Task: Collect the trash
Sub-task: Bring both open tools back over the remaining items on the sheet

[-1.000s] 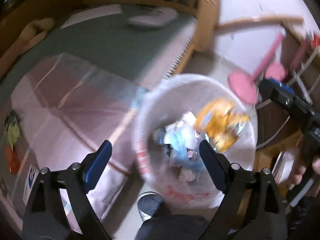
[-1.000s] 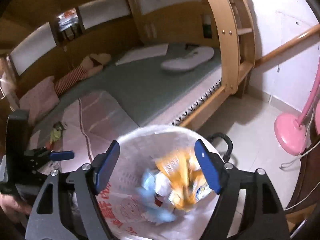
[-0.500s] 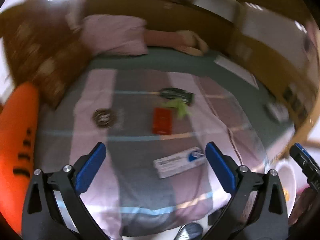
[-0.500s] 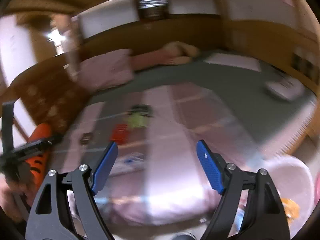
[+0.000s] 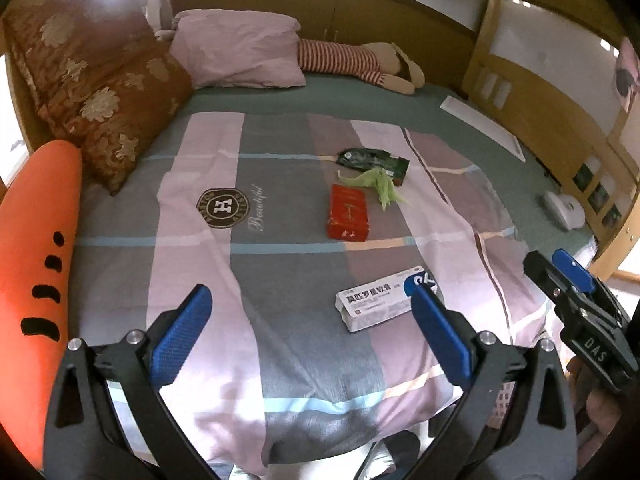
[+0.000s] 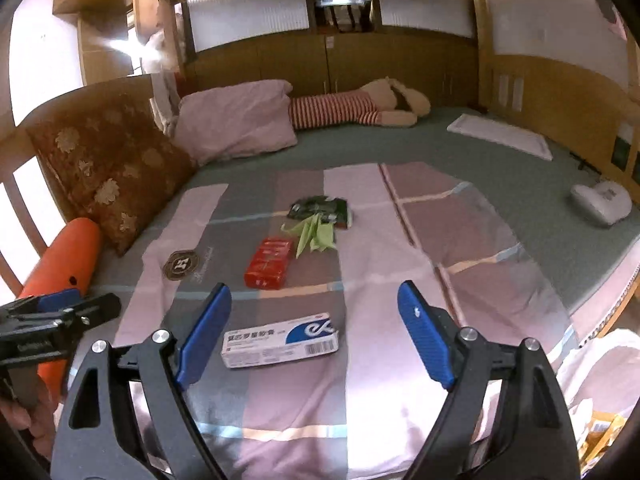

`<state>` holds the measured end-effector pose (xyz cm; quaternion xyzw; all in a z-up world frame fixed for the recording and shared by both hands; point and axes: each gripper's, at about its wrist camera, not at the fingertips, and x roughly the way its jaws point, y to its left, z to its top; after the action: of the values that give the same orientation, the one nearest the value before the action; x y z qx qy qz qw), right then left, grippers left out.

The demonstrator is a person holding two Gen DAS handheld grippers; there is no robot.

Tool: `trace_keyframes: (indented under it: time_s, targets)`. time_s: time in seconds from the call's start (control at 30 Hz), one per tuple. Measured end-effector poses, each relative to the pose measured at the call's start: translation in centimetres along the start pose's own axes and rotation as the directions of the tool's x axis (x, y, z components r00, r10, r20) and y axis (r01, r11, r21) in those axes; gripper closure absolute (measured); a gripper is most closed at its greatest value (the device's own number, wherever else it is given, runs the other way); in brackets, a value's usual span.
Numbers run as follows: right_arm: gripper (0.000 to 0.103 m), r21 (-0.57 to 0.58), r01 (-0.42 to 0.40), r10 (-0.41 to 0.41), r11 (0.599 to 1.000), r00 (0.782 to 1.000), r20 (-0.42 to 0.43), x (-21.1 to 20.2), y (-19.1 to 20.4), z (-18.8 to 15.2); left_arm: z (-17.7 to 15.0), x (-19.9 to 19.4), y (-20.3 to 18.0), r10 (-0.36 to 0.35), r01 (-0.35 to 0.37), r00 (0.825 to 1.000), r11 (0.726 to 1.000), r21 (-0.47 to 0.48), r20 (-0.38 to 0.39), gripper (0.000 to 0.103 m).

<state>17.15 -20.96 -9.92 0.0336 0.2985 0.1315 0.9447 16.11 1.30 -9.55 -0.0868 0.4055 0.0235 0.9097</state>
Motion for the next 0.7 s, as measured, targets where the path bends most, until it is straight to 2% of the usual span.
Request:
trace_keyframes:
  time_s: [0.7]
  targets:
    - [0.020, -0.016, -0.007, 0.006, 1.000, 1.000, -0.012, 0.53, 0.53, -0.16, -0.45, 0.85, -0.36, 0.009, -0.009, 1.000, 1.000, 0.016, -0.027, 0.004]
